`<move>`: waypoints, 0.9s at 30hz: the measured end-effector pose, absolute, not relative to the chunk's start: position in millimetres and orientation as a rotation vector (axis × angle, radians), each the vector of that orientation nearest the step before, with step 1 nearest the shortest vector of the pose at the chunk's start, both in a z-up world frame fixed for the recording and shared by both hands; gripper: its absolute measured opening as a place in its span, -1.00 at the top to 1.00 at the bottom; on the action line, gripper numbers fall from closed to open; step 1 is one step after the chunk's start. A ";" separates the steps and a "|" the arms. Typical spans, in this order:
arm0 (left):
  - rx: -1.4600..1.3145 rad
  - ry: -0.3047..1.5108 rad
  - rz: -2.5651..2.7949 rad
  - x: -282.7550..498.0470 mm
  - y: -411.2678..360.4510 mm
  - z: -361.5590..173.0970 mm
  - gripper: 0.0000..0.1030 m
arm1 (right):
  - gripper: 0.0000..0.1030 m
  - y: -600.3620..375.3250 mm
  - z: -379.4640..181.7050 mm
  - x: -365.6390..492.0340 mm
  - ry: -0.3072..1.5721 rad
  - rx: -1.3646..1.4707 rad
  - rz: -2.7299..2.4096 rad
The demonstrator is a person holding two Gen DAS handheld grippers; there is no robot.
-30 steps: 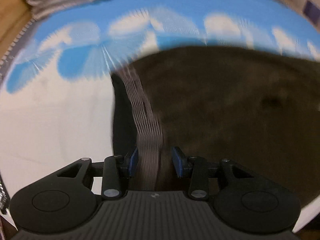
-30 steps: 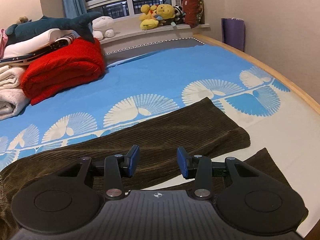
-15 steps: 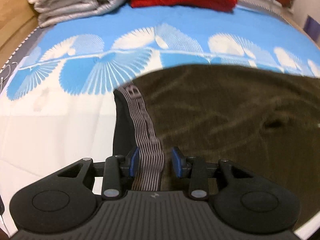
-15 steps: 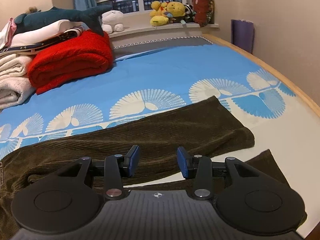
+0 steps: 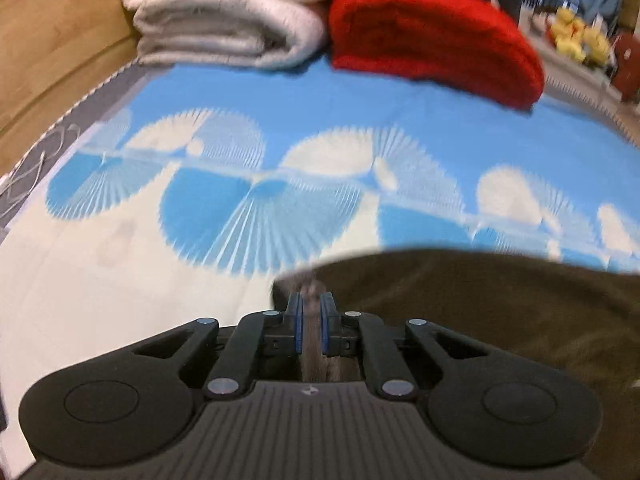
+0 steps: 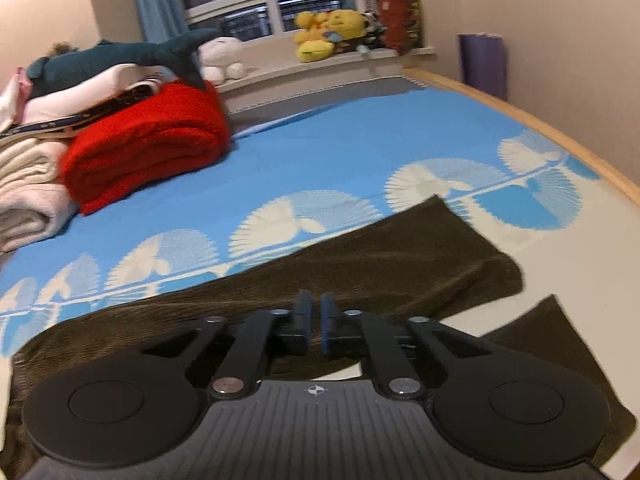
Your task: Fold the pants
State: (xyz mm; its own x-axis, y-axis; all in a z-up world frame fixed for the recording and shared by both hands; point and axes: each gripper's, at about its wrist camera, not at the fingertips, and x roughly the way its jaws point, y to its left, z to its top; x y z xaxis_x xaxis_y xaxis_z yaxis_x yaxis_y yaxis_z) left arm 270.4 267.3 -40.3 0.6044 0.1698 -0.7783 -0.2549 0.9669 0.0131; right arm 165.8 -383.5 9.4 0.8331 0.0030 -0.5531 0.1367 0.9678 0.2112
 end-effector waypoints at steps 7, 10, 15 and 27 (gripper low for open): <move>-0.082 0.921 0.259 297.0 263.0 -92.2 0.72 | 0.95 -374.9 11.2 169.1 0.590 0.170 -0.022; -0.057 0.893 0.252 314.7 259.0 -96.3 -0.10 | 0.93 -376.4 10.0 175.4 0.611 0.177 -0.003; 0.036 0.897 0.219 349.1 249.2 -113.9 -0.81 | 0.93 -374.6 6.0 184.6 0.633 0.161 -0.005; 0.006 0.984 0.052 380.6 257.8 -152.3 0.54 | 0.93 -378.5 -6.9 202.6 0.687 0.113 -0.036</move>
State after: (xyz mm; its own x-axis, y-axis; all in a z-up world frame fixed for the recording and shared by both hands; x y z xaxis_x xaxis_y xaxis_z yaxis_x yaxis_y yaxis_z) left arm 380.6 257.8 -152.3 0.5529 0.0469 -0.8319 -0.0418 0.9987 0.0285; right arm 202.6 -378.5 -6.9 0.7726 0.0042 -0.6349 0.0701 0.9933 0.0918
